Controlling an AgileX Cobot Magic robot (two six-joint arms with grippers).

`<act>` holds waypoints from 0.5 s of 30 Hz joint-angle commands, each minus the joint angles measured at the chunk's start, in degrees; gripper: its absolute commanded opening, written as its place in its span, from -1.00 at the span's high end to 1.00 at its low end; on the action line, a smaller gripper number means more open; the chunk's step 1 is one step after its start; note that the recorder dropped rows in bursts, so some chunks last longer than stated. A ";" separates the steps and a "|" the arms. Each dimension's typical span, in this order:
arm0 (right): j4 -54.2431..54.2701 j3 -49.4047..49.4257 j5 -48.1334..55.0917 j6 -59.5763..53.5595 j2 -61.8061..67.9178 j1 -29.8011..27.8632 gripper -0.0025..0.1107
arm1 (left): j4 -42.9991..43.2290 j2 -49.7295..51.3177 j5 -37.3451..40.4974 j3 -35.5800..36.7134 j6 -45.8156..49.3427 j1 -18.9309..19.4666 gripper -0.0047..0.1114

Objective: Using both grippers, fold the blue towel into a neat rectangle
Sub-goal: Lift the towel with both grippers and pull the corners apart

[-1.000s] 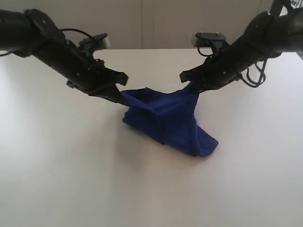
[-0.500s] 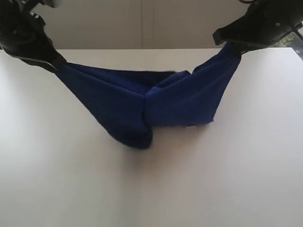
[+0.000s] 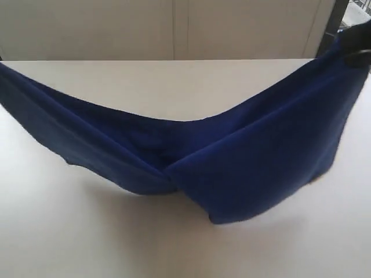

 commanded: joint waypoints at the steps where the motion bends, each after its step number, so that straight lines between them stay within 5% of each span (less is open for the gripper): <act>1: -0.58 0.60 5.56 0.59 -9.93 -0.34 0.96 | 0.02 -9.02 4.10 2.00 -3.02 0.06 0.92; 10: -14.00 2.35 7.12 12.89 -19.35 -0.34 0.96 | 11.29 -16.51 6.25 3.80 -11.13 0.06 0.92; 15: -19.07 10.77 -0.66 18.68 -12.28 -0.34 0.96 | 12.47 -9.43 -3.33 11.81 -14.37 0.06 0.92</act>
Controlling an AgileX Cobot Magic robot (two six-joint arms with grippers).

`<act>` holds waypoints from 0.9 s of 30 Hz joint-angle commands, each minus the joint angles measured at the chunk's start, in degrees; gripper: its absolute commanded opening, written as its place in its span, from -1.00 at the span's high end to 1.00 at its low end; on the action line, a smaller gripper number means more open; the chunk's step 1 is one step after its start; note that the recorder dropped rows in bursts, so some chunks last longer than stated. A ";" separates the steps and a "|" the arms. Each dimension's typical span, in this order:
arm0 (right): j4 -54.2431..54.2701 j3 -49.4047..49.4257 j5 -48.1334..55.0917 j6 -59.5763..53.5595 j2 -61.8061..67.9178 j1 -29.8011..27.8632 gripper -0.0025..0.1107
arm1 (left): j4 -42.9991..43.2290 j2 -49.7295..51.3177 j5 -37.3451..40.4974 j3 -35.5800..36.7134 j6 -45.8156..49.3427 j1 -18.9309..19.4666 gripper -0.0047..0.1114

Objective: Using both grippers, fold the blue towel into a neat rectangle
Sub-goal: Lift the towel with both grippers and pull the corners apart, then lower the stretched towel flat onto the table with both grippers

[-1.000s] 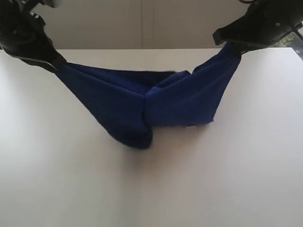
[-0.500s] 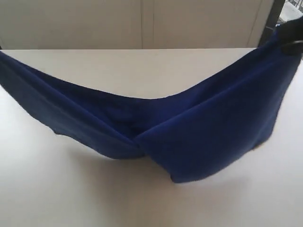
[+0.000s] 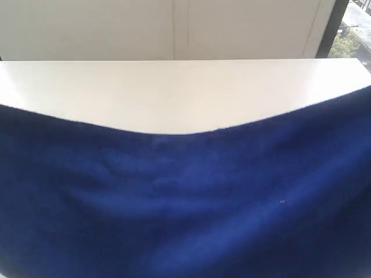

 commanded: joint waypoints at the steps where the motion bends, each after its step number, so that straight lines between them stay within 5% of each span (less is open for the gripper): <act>1: -4.16 7.91 -9.40 5.57 7.35 -0.34 0.96 | 0.77 7.67 -8.44 7.82 -3.62 0.06 0.92; 13: -25.09 15.06 -45.84 28.56 40.15 -0.34 0.96 | 26.04 35.50 -41.19 17.63 -31.49 0.54 0.92; 27: -25.47 2.63 -50.96 29.56 61.95 -7.17 0.96 | 29.26 52.95 -61.85 15.11 -38.91 11.26 0.92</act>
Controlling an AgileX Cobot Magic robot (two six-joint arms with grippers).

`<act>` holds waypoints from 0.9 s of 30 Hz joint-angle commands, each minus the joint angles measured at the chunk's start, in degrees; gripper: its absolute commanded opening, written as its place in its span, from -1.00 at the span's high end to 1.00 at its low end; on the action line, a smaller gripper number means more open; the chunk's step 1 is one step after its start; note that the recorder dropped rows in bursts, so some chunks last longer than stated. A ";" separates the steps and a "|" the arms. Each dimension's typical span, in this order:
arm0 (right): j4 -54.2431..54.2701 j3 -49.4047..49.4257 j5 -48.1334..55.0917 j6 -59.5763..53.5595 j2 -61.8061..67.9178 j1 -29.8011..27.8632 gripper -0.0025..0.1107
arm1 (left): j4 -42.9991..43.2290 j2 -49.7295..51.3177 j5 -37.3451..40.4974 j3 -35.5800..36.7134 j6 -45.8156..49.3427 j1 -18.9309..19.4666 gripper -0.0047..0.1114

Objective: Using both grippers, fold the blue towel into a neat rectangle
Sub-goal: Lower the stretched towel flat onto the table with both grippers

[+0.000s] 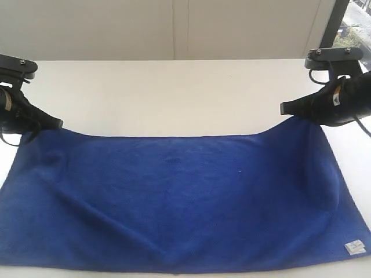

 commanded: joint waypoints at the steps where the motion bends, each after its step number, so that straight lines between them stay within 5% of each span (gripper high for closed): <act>1: -0.66 -4.50 -1.13 0.26 5.11 -2.77 0.96 | 0.27 3.38 -3.33 -1.74 -2.12 3.40 0.92; 8: -0.66 -9.45 -1.05 0.18 11.05 -5.78 0.96 | 0.08 7.11 -5.20 -7.02 -2.00 6.74 0.92; 27: -0.54 -11.52 -11.26 0.29 20.14 -6.27 0.96 | 0.08 16.83 -7.73 -10.27 -2.00 7.75 0.92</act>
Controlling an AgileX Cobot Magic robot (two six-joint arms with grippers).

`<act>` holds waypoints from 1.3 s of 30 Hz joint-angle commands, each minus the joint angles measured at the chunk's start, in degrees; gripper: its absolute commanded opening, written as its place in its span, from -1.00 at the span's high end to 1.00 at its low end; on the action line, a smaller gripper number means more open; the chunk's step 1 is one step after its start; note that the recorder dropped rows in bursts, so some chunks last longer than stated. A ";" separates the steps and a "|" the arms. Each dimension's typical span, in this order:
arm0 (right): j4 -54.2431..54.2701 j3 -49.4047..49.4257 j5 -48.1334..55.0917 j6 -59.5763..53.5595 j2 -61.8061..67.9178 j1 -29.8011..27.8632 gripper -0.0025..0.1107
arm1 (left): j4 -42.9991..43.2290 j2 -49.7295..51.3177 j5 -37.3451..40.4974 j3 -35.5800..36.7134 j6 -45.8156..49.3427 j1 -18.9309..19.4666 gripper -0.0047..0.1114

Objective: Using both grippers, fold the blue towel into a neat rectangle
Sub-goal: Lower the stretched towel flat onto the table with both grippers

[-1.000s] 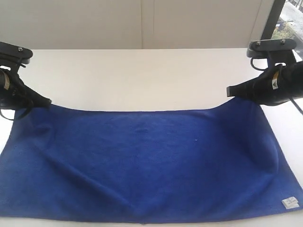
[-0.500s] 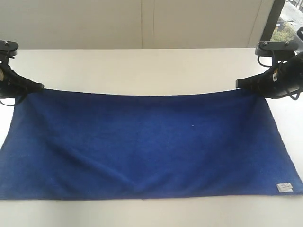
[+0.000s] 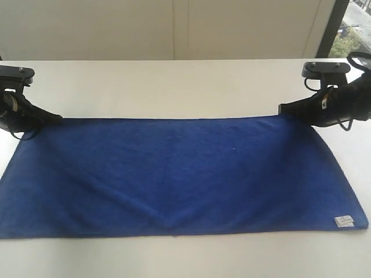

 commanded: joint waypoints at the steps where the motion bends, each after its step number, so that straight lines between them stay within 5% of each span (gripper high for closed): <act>1: -0.43 -0.29 -1.35 0.29 1.00 -0.44 0.96 | 0.18 1.06 0.14 -0.35 -0.56 0.55 0.92; 7: -0.43 -0.29 -1.66 0.29 1.52 -0.44 0.83 | 0.18 1.06 0.00 -0.35 -1.32 0.55 0.83; 14: -0.43 -1.43 -0.67 0.29 1.29 -0.44 0.26 | 0.18 1.06 -1.54 -0.35 -1.32 0.55 -0.08; 17: -0.43 -3.39 4.61 0.29 0.07 -0.60 0.13 | 0.18 -0.20 -1.47 -0.35 -0.93 0.55 -0.27; 27: 0.64 -7.07 18.61 0.14 -6.87 -1.51 0.22 | 0.40 -7.89 8.13 -2.61 1.92 0.55 -0.21; 33: 12.24 -8.13 24.03 -16.10 -8.80 2.06 0.96 | -4.10 -10.73 9.83 -2.61 1.82 -0.39 0.57; 35: 19.29 -11.06 28.81 -21.66 -8.69 2.45 0.96 | -4.10 -10.92 12.62 -2.61 1.82 -1.08 0.90; 39: 29.82 -18.03 39.31 -34.46 -7.43 2.45 0.96 | -9.97 -10.79 21.34 -5.18 10.34 -2.38 0.92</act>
